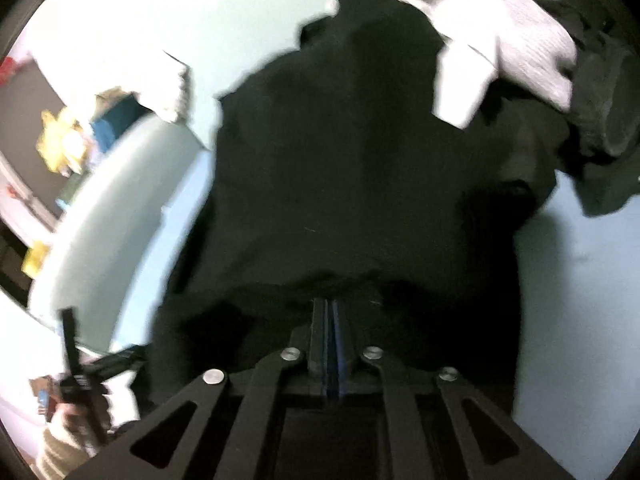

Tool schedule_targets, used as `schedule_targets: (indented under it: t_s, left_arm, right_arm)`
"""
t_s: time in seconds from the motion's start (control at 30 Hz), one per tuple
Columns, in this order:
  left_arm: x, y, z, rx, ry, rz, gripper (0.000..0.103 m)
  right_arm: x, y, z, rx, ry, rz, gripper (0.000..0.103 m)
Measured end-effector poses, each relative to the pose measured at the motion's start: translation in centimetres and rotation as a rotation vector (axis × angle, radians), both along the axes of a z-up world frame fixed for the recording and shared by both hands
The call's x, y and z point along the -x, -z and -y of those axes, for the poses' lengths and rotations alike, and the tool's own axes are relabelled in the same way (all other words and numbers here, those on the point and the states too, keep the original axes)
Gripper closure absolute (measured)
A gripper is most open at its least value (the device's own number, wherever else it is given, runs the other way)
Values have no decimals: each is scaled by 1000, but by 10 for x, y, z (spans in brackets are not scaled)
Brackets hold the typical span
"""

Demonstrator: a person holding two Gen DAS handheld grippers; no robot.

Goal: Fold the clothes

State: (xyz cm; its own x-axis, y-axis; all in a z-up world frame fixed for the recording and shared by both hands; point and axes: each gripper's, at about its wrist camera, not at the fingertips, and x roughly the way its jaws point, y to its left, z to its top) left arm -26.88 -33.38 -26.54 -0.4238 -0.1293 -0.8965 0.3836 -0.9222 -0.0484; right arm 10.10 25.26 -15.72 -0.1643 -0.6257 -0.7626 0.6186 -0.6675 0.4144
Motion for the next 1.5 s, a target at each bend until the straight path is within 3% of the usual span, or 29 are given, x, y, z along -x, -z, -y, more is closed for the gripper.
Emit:
schedule_targets:
  t_s: [0.03, 0.2, 0.27, 0.3, 0.33, 0.43, 0.6, 0.73, 0.83, 0.9, 1.07, 1.27, 1.37, 1.43, 1.5]
  left_arm:
    - [0, 0, 1, -1, 0, 0, 39]
    - [2, 2, 4, -1, 0, 2, 39]
    - [3, 3, 4, 2, 0, 4, 38]
    - [4, 3, 5, 3, -1, 4, 38]
    - [4, 3, 6, 3, -1, 4, 38]
    - [4, 4, 9, -1, -1, 3, 38]
    - [5, 6, 13, -5, -1, 1, 38]
    - [5, 6, 17, -10, 1, -2, 38]
    - [5, 7, 20, -12, 3, -2, 38]
    - [6, 8, 22, -8, 5, -1, 38]
    - [6, 9, 27, -11, 6, 0, 38]
    - [7, 11, 32, 0, 9, 8, 38]
    - [7, 12, 35, 3, 9, 11, 38]
    - [7, 13, 38, 3, 9, 11, 38]
    - [8, 13, 40, 3, 9, 11, 38]
  right_arm:
    - [4, 7, 3, -19, 6, 11, 66]
    - [14, 31, 28, -115, -26, -1, 55]
    - [13, 35, 37, -140, -34, -21, 55]
    - [12, 37, 42, -152, -38, -30, 69]
    - [12, 38, 47, -165, -41, -40, 93]
    - [15, 32, 30, -66, -14, 24, 97]
    - [-11, -21, -36, 146, 35, -6, 97]
    - [-48, -68, -107, 257, 99, -79, 97]
    - [-70, -88, -136, 303, 155, -97, 97]
    - [-82, -85, -159, 279, 176, -91, 97]
    - [-91, -70, -162, 220, 173, -42, 97]
    - [-32, -82, -147, 279, 242, -46, 97]
    - [14, -76, -141, 262, 334, -31, 89]
    - [39, -71, -138, 227, 380, -36, 57]
    - [53, -68, -136, 202, 389, -43, 57]
